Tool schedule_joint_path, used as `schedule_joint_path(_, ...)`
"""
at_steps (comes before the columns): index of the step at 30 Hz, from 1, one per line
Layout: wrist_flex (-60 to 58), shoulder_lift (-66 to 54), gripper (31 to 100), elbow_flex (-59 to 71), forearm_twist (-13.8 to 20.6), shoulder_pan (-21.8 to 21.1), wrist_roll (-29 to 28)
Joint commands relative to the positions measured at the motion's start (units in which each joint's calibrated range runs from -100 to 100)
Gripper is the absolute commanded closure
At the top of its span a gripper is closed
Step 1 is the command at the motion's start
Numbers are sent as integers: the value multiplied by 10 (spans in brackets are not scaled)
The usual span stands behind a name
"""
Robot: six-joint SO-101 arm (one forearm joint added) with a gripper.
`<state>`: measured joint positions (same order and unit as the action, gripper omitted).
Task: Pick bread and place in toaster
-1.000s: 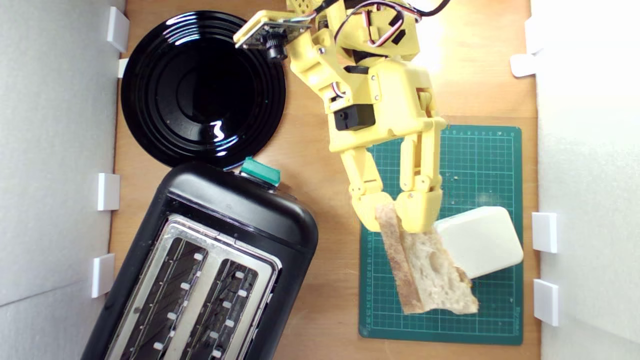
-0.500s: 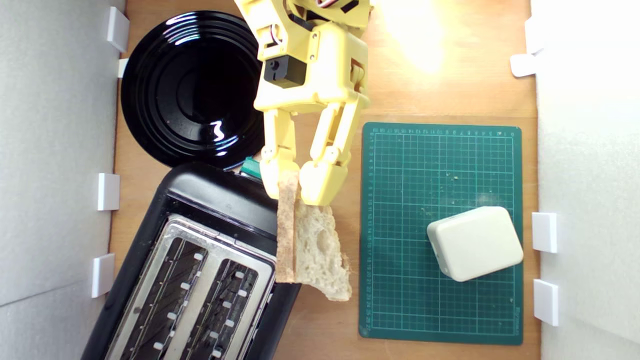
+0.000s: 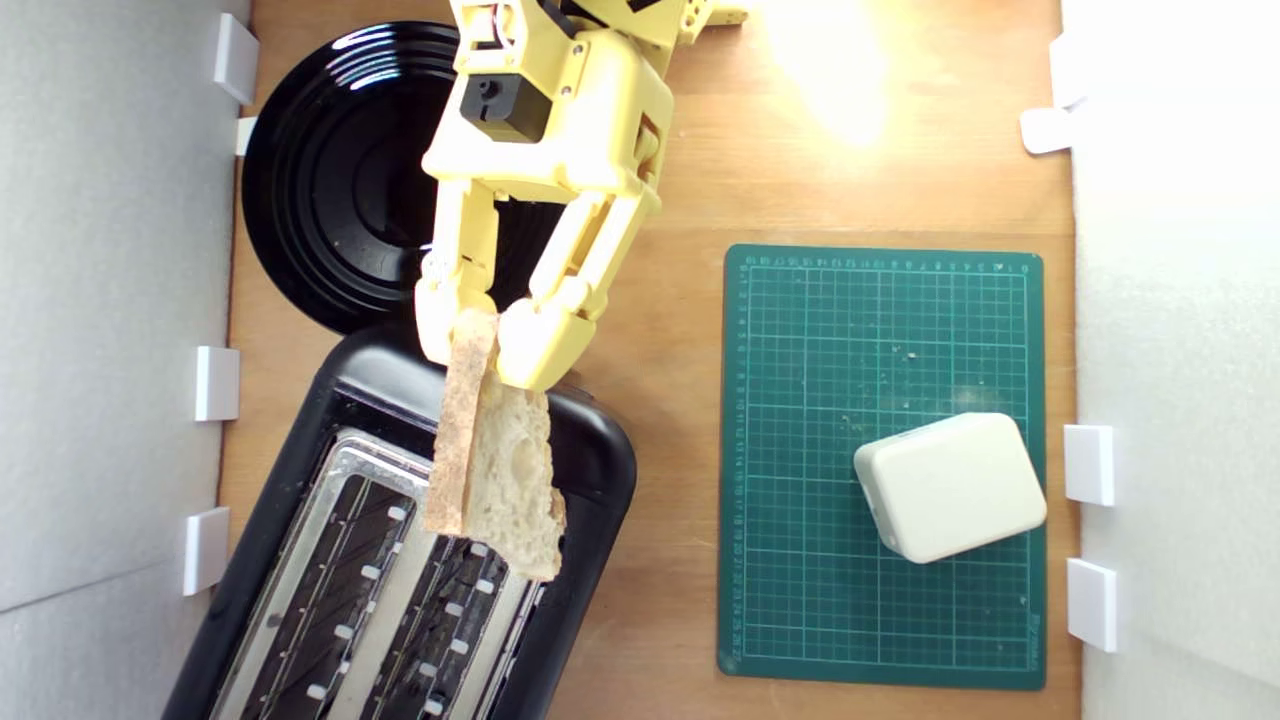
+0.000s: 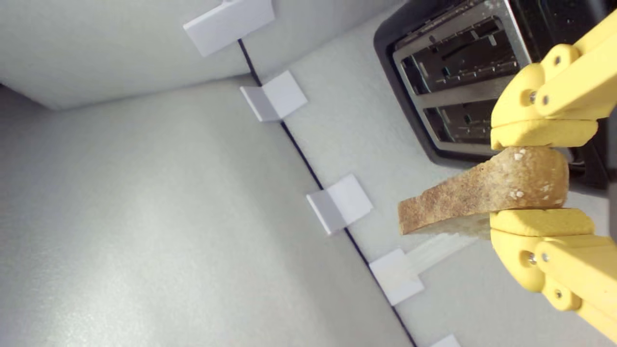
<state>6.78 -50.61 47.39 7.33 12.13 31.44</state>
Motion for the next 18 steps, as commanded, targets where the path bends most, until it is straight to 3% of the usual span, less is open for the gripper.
schedule_joint_path(1,2,-11,669,-22,3,18,17)
schedule_joint_path(9,2,-11,669,-23,-3,29,56)
schedule_joint_path(18,5,-9,669,-24,-3,70,96)
